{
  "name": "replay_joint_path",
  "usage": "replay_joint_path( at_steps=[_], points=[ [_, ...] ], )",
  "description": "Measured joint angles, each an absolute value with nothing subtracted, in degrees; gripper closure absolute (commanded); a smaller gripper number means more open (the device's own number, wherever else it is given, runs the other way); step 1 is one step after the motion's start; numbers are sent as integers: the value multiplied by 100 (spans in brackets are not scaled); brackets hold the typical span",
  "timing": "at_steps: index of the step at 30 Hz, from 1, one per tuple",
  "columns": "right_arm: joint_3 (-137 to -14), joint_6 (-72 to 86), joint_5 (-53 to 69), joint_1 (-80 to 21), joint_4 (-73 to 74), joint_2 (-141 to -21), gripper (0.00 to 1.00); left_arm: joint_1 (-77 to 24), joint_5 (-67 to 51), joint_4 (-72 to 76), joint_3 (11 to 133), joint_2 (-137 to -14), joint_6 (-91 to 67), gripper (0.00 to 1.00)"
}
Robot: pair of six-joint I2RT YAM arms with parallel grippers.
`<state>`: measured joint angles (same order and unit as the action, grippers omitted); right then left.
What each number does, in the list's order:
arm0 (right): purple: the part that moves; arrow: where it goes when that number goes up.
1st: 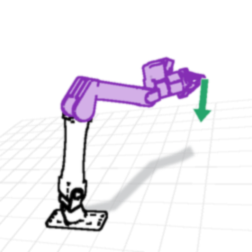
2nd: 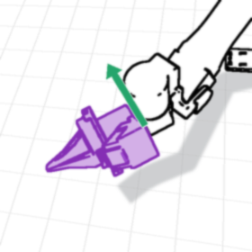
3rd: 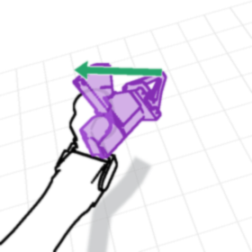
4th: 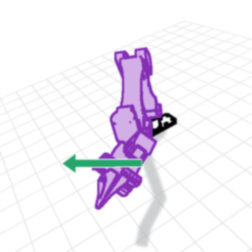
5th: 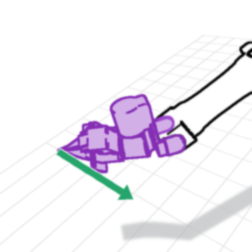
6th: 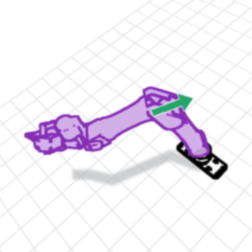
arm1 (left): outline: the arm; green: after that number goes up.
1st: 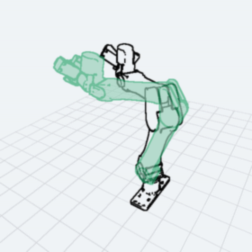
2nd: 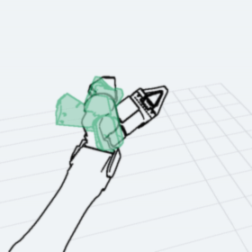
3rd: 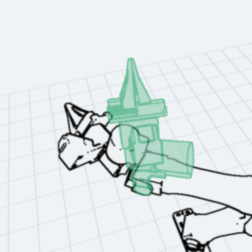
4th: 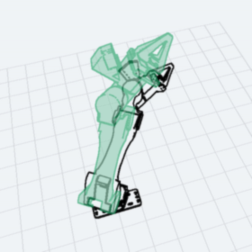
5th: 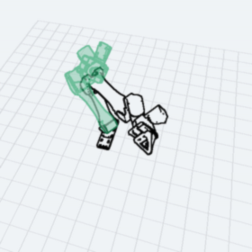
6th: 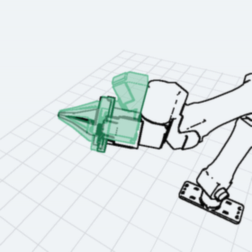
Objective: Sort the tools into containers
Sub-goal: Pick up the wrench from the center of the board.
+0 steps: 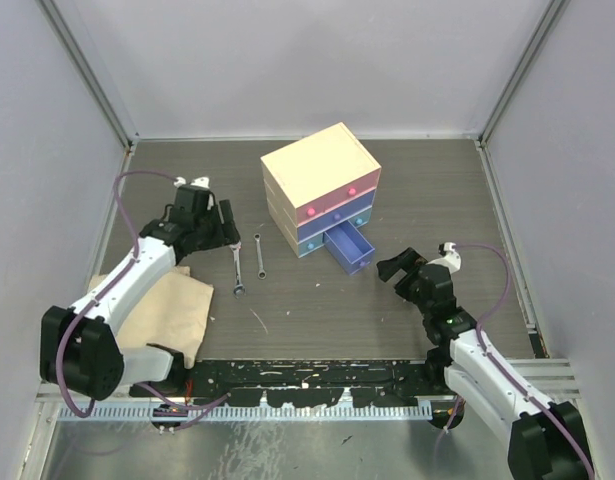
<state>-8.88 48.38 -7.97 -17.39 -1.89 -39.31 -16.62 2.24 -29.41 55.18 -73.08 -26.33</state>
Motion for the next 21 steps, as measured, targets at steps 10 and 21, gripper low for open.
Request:
replay_joint_path(
  at_steps=[10,21],
  points=[
    [-705,4838,-567,-1739,-311,-3874,7,-2757,663,-2661,5334,-8141,-3203,33],
    [-513,4939,-331,-1739,-541,-3927,9,-3463,1157,-2657,5516,-9155,-3546,41]
  ],
)
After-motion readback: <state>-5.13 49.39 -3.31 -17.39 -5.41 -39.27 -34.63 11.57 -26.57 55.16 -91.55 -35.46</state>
